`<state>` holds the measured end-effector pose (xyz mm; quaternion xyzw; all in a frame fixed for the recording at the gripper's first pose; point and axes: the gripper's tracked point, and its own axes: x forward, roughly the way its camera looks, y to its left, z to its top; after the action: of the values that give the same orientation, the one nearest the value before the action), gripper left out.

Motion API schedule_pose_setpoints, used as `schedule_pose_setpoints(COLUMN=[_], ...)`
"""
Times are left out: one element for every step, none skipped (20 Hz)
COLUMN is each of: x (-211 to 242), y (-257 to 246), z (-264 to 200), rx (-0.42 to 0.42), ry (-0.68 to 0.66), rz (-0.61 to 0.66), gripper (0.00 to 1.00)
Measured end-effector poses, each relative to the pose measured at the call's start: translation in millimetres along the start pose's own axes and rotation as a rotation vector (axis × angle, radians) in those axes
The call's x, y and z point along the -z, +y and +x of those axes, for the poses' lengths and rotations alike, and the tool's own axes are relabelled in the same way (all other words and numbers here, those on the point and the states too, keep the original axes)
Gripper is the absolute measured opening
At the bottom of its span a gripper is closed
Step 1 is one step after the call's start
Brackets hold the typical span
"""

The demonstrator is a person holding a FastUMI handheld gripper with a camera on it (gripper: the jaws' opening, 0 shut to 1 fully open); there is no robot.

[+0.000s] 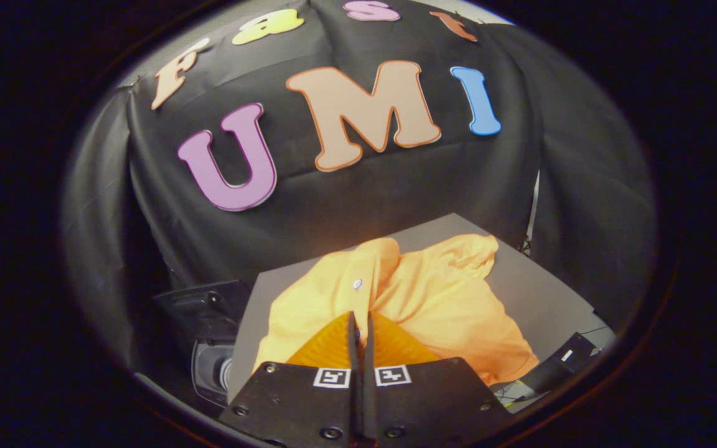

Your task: Put the clothes into the washing machine and then close the washing machine lid.

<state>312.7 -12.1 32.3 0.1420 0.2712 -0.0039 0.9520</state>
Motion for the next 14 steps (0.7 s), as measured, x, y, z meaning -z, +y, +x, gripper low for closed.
schedule_pose_setpoints(x=[-7.5, -12.6, -19.9, -26.7, -34.9, -41.4, -48.6, -53.5, -58.5, -62.5, -66.9, -69.3, -71.1, -71.2], y=[4.8, 10.3, 17.1, 25.7, 34.3, 44.9, 56.8, 68.2, 81.2, 94.9, 108.4, 123.5, 139.8, 152.9], z=[-6.7, -12.4, -18.5, -24.8, -30.8, -37.9, -42.7, -48.4, -52.8, -57.5, -62.0, -64.2, -66.8, -68.3], rx=[-0.004, -0.010, -0.019, -0.027, -0.037, -0.054, -0.072, -0.085, -0.105, -0.123, -0.142, -0.163, -0.187, -0.204], ry=[-0.018, -0.032, -0.050, -0.062, -0.082, -0.095, -0.110, -0.123, -0.133, -0.148, -0.158, -0.171, -0.179, -0.185], rz=[-0.005, -0.014, -0.027, -0.036, -0.039, -0.039, -0.036, -0.036, -0.036, -0.037, -0.040, -0.042, -0.047, -0.052], gripper=[0.00, 0.00, 0.00, 0.00, 0.00, 0.00, 0.00, 0.00, 0.00, 0.00, 0.00, 0.00, 0.00, 0.00])
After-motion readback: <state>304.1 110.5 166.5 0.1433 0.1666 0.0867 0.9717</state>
